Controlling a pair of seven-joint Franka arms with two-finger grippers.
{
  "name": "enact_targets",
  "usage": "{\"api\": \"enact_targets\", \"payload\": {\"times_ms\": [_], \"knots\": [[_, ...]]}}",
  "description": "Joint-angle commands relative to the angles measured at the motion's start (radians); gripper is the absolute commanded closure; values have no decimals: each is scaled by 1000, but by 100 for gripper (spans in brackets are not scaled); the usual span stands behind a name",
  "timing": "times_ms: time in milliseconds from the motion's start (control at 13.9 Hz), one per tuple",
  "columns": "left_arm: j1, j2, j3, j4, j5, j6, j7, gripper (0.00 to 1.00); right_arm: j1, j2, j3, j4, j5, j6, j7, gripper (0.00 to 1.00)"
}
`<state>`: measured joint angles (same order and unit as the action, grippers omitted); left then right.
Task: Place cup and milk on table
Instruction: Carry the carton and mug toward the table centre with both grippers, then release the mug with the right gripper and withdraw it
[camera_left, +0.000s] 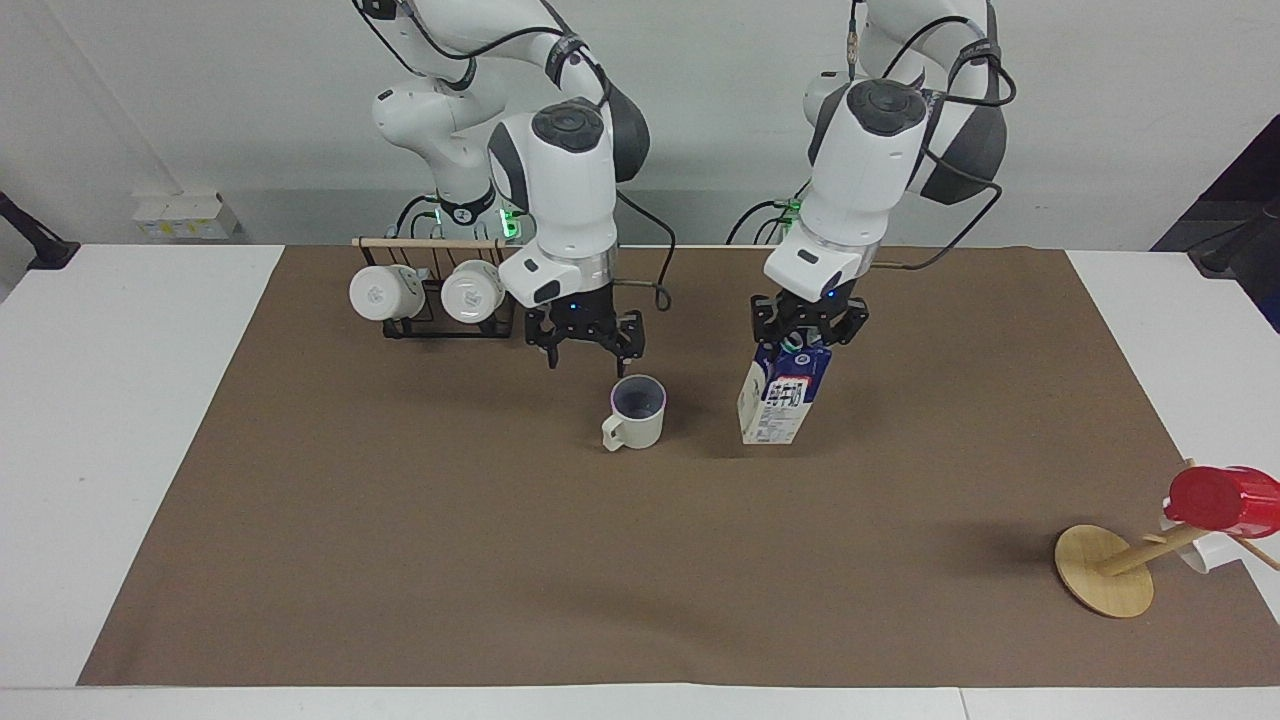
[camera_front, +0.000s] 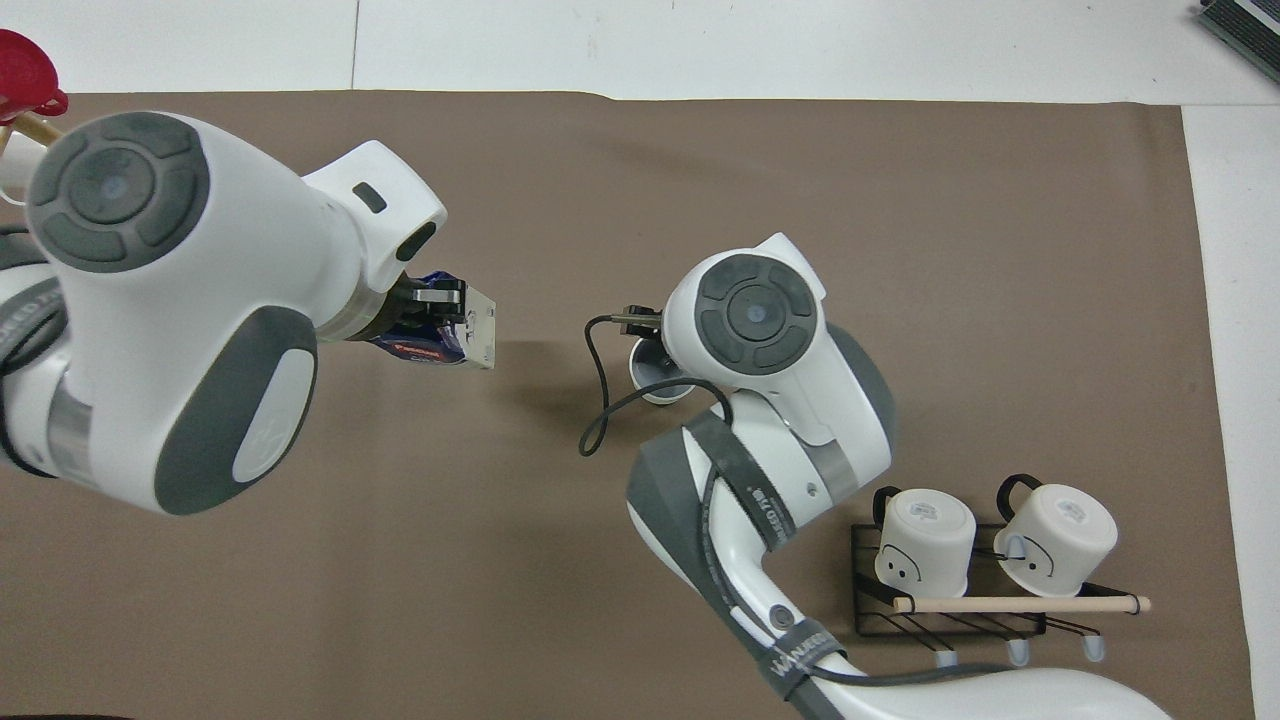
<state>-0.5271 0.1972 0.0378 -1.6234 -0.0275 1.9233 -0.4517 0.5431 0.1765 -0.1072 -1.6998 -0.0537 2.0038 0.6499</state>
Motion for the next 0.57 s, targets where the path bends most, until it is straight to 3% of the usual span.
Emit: {"api": "enact_targets", "payload": {"times_ms": [0,502], "knots": [[-51,100,14,88,-15,28,-71,47,-63,-75,9,-20,-5,-60,-79,0],[-102,126,11,66,-23,89,-107,47,-259,-212,7,-11,2,-226,-364,0]]}}
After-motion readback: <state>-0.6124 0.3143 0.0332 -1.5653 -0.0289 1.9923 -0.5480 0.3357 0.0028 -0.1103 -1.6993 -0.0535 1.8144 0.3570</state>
